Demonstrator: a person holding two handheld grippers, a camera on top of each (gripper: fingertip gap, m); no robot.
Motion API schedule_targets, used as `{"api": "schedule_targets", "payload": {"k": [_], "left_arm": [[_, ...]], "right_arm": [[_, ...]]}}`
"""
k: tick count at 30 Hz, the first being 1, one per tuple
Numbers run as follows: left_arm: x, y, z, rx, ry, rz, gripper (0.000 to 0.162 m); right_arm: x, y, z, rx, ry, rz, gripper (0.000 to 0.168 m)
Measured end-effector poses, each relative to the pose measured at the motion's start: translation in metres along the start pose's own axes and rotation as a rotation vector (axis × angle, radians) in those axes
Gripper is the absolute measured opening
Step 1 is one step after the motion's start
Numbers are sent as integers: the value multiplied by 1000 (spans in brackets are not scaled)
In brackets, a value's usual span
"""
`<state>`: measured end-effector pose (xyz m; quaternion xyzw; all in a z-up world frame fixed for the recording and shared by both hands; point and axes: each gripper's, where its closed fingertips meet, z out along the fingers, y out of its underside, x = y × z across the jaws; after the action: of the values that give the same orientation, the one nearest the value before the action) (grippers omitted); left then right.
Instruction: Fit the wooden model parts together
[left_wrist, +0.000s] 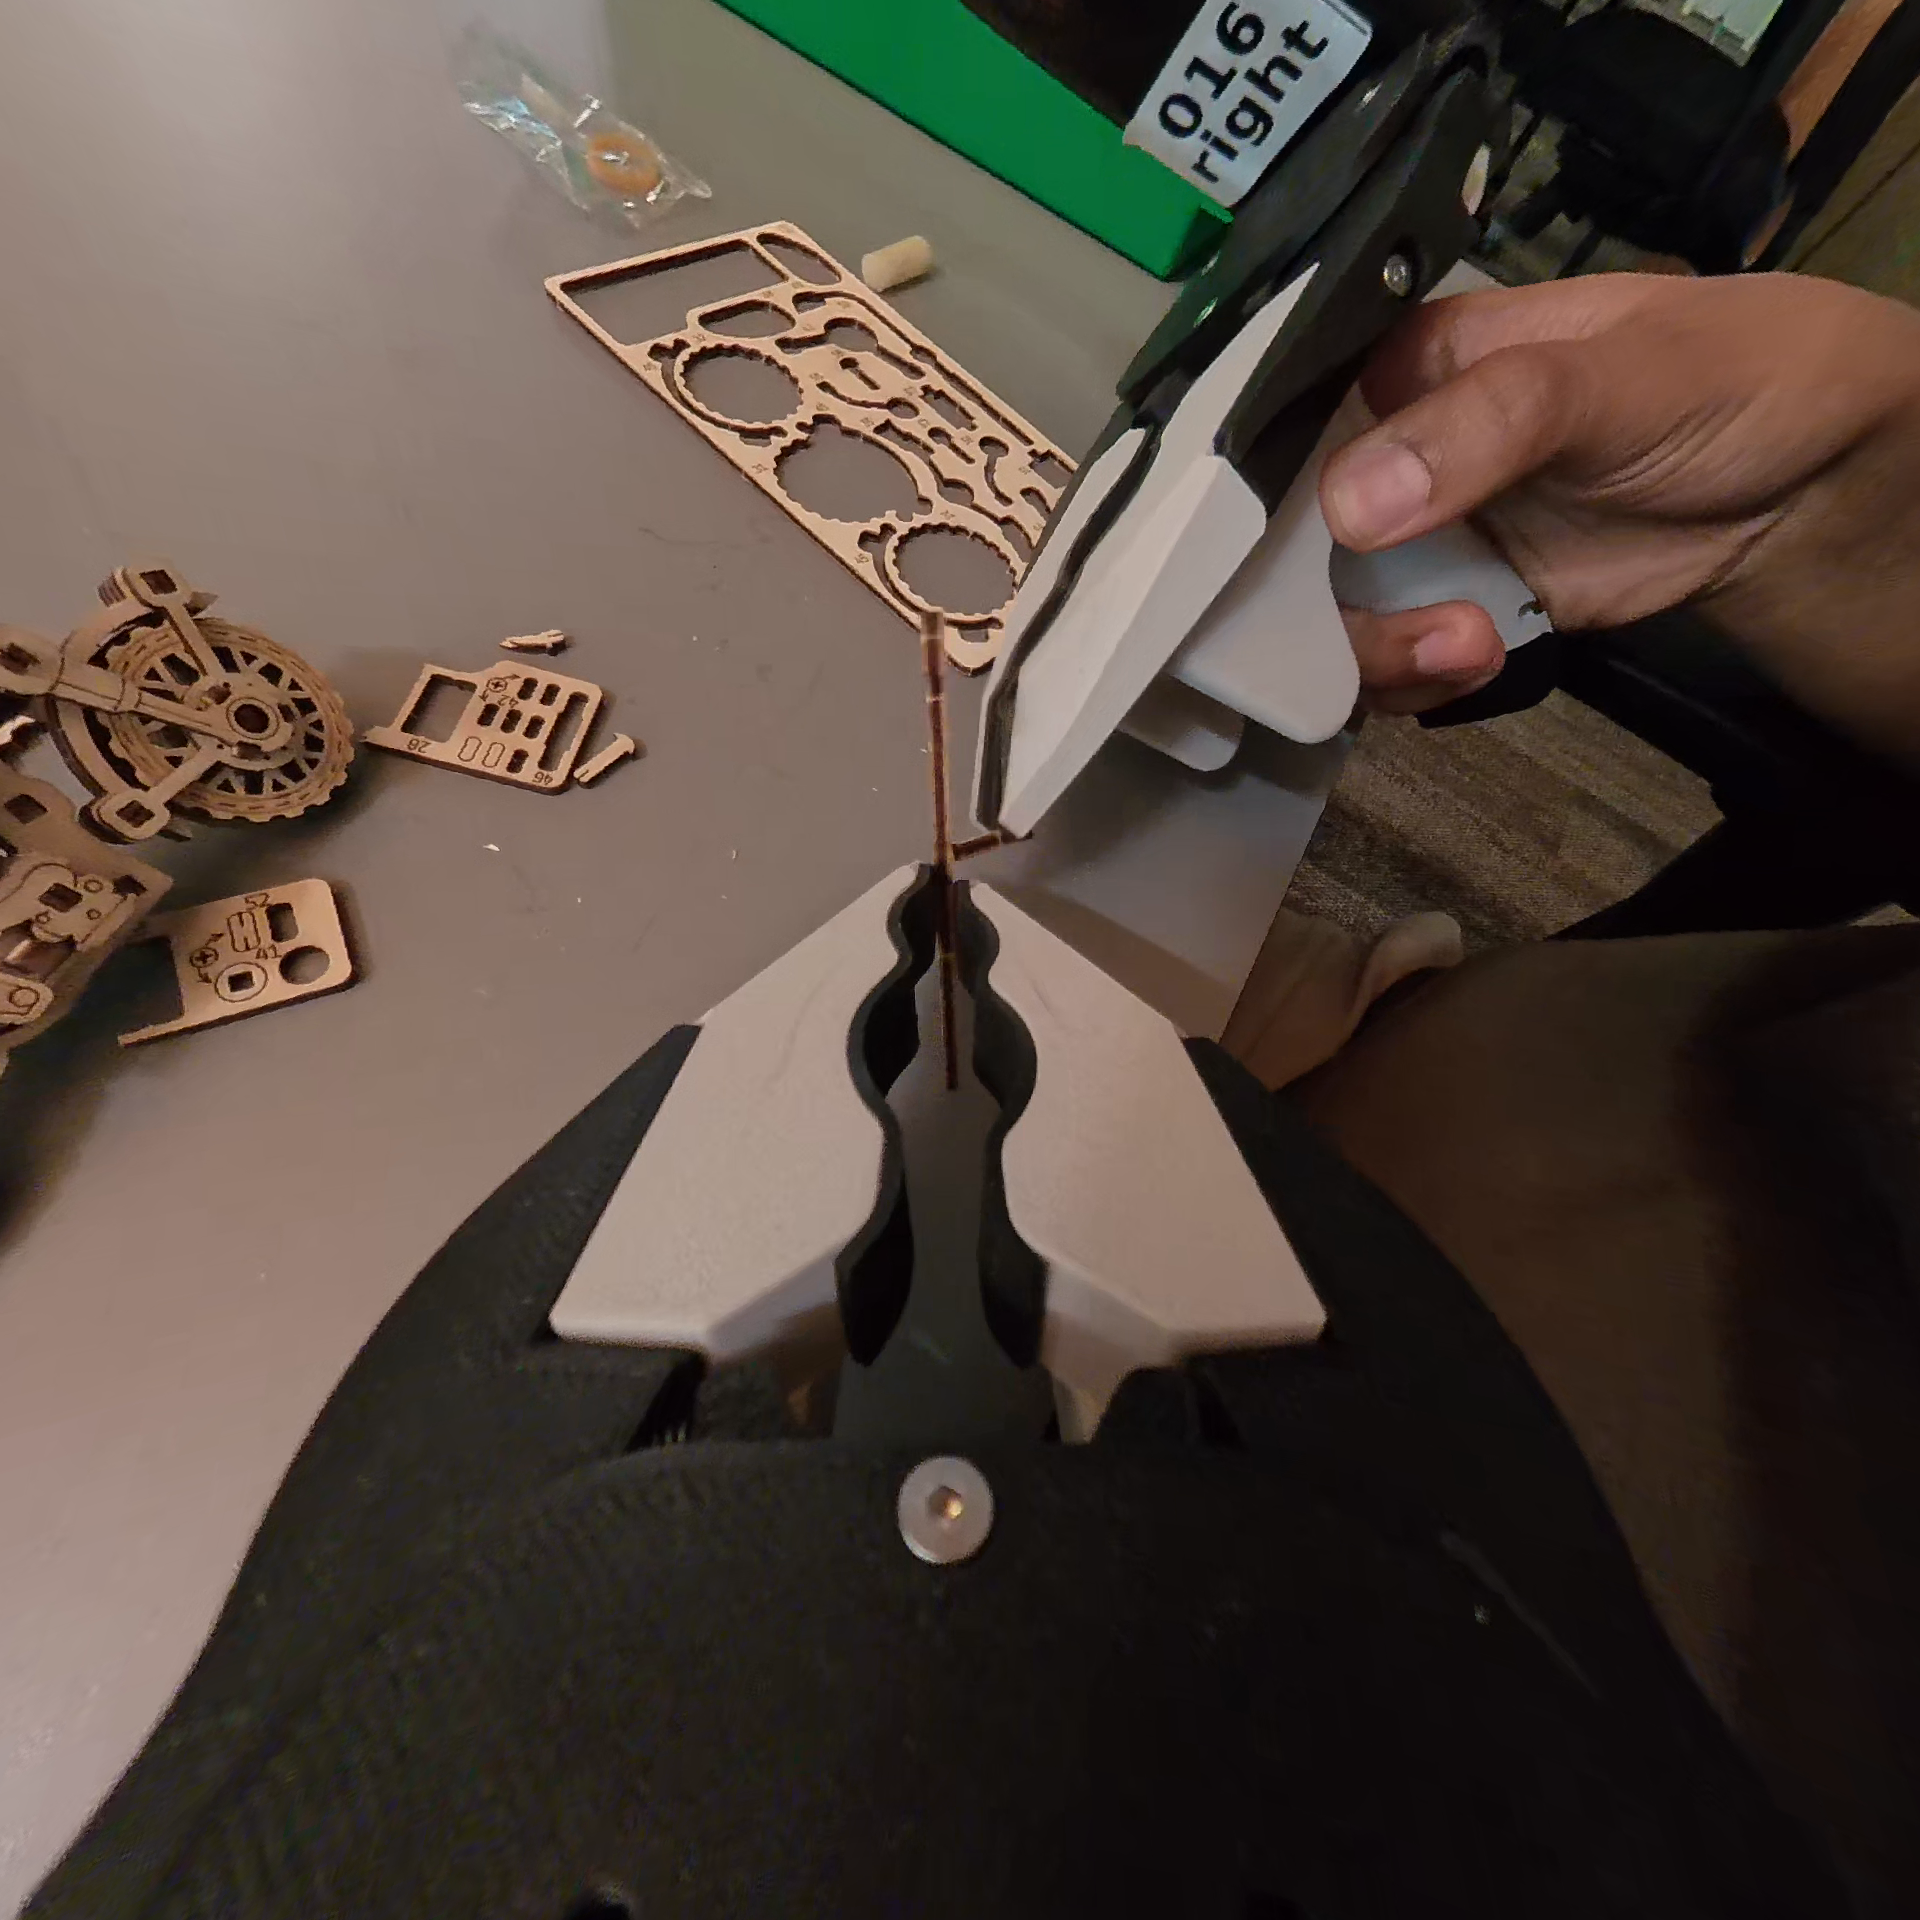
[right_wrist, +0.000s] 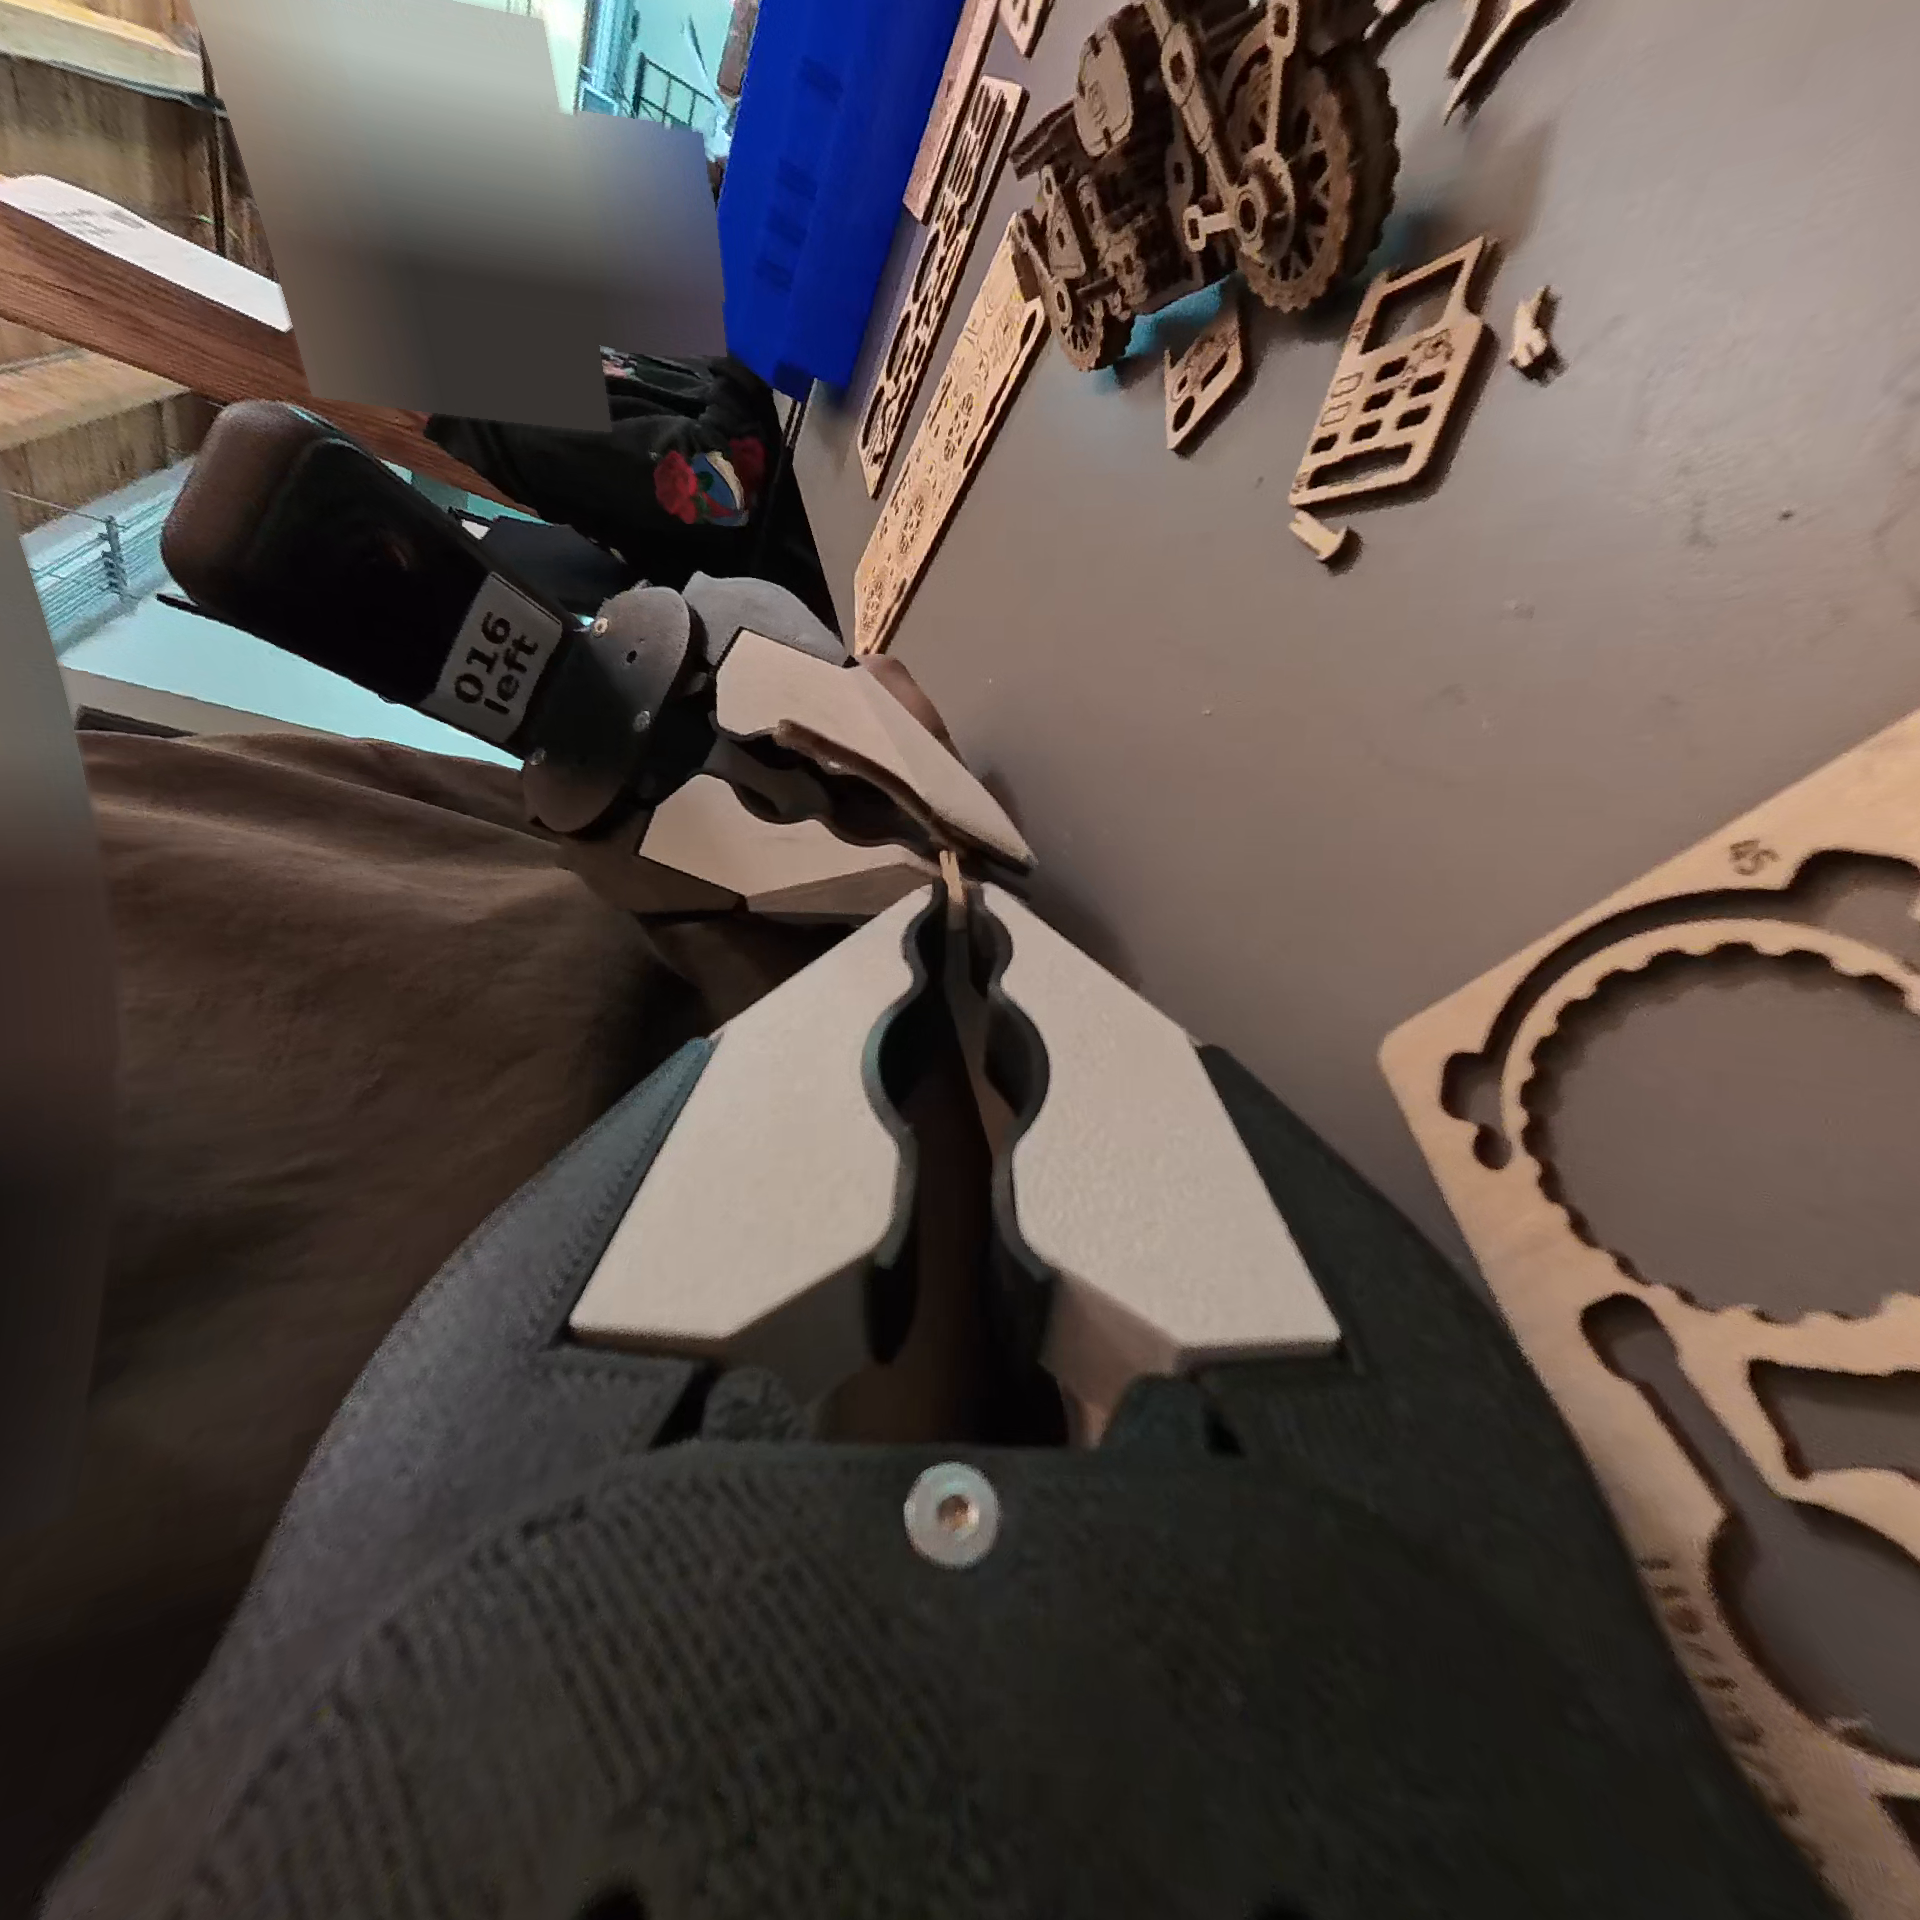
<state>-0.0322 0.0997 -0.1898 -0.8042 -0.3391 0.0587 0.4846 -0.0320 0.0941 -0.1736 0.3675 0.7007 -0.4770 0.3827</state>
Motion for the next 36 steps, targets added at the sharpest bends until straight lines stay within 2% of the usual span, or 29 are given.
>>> {"api": "schedule_targets", "payload": {"k": [6,15,26,30,36], "left_arm": [[-2,1,0,-6,-1,-13,0],[-11,-4,-1,31,47,-198,0],[-5,-1,2,8,22,-122,1],[-4,0,2,4,20,-103,8],[-4,1,2,-1,6,-86,8]], "right_arm": [[1,-1,1,8,11,1,2],[-1,-7,3,52,12,3,2],[3,-7,4,43,90,-65,2],[7,-8,2,48,129,-86,2],[10,-7,3,46,133,-77,2]]}}
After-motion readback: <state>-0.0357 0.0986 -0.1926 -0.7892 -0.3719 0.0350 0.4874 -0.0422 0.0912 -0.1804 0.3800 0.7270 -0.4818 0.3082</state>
